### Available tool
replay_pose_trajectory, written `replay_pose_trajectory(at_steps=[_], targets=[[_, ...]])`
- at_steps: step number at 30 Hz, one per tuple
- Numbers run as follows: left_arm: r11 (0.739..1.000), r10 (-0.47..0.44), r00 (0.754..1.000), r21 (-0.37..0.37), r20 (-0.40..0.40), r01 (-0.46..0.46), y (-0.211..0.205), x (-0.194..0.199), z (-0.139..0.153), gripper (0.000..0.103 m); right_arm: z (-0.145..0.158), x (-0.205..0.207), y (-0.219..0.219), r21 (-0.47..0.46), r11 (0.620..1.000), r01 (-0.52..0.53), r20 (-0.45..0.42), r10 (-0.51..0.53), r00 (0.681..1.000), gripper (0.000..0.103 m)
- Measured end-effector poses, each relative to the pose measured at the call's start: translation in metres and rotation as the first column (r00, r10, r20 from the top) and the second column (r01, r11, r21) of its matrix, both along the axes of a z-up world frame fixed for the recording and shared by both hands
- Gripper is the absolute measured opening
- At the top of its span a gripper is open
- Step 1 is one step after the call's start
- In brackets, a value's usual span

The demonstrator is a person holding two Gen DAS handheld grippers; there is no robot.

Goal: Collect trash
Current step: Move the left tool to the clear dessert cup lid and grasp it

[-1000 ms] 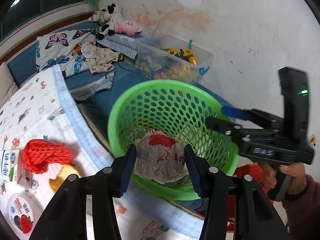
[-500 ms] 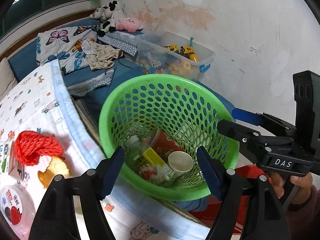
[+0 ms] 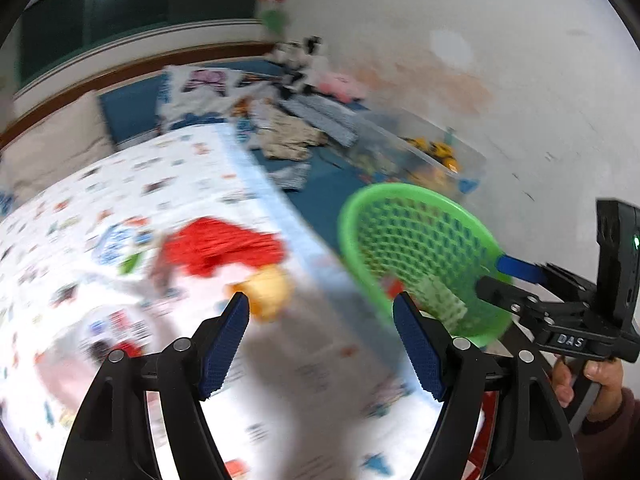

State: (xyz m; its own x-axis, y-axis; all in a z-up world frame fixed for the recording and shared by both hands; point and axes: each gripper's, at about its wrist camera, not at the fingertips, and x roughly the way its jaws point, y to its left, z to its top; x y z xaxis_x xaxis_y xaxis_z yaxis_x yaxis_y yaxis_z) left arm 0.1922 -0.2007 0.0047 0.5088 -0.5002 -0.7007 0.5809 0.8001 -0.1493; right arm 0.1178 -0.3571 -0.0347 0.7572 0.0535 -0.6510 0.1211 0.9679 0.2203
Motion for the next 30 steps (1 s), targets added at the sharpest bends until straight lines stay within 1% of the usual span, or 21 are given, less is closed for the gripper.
replay_pose_trajectory(at_steps=[3,7,10,12,13,16,18,19,20,23,30], targets=[[0.995,0.100,0.995,-0.006,0.004,-0.100,0.034,0.006,0.003,0.072,0.001,0.006,0.017,-0.005,0.999,-0.032,0.002,0.032,0.999,0.081],[0.976,0.217,0.976,-0.033,0.004,-0.217,0.083,0.017,0.006,0.072,0.004,0.014,0.037,-0.012,0.997,-0.070,0.005,0.070,0.998,0.081],[0.965,0.254,0.967,-0.065,-0.032,-0.256,0.111,0.026,0.004,0.072,0.004,0.021,0.051,-0.014,0.995,-0.100,0.004,0.100,0.995,0.081],[0.965,0.248,0.968,-0.075,-0.046,-0.250,0.122,0.031,0.001,0.072,0.005,0.024,0.062,-0.018,0.992,-0.122,0.004,0.122,0.993,0.081],[0.969,0.233,0.971,-0.068,-0.045,-0.236,0.124,0.033,0.000,0.072,0.004,0.025,0.067,-0.019,0.991,-0.131,0.004,0.131,0.991,0.081],[0.982,0.186,0.982,-0.011,-0.022,-0.187,0.120,0.038,-0.006,0.072,0.004,0.029,0.078,-0.023,0.987,-0.157,0.004,0.157,0.988,0.082],[0.984,0.174,0.985,0.030,-0.018,-0.174,0.116,0.044,-0.012,0.079,0.002,0.030,0.082,-0.025,0.986,-0.164,0.000,0.164,0.986,0.082],[0.986,0.162,0.987,0.042,-0.019,-0.161,0.113,0.046,-0.015,0.085,0.002,0.031,0.082,-0.023,0.986,-0.166,-0.002,0.166,0.986,0.082],[0.987,0.153,0.988,0.059,-0.013,-0.152,0.112,0.047,-0.018,0.088,0.000,0.033,0.082,-0.021,0.985,-0.168,-0.006,0.168,0.986,0.082],[0.986,0.129,0.992,0.107,0.001,-0.128,0.107,0.050,-0.025,0.092,-0.003,0.036,0.081,-0.020,0.985,-0.170,-0.015,0.170,0.985,0.083],[0.973,0.074,0.997,0.218,0.000,-0.073,0.095,0.061,-0.044,0.094,-0.011,0.044,0.082,-0.018,0.983,-0.181,-0.041,0.180,0.983,0.084]])
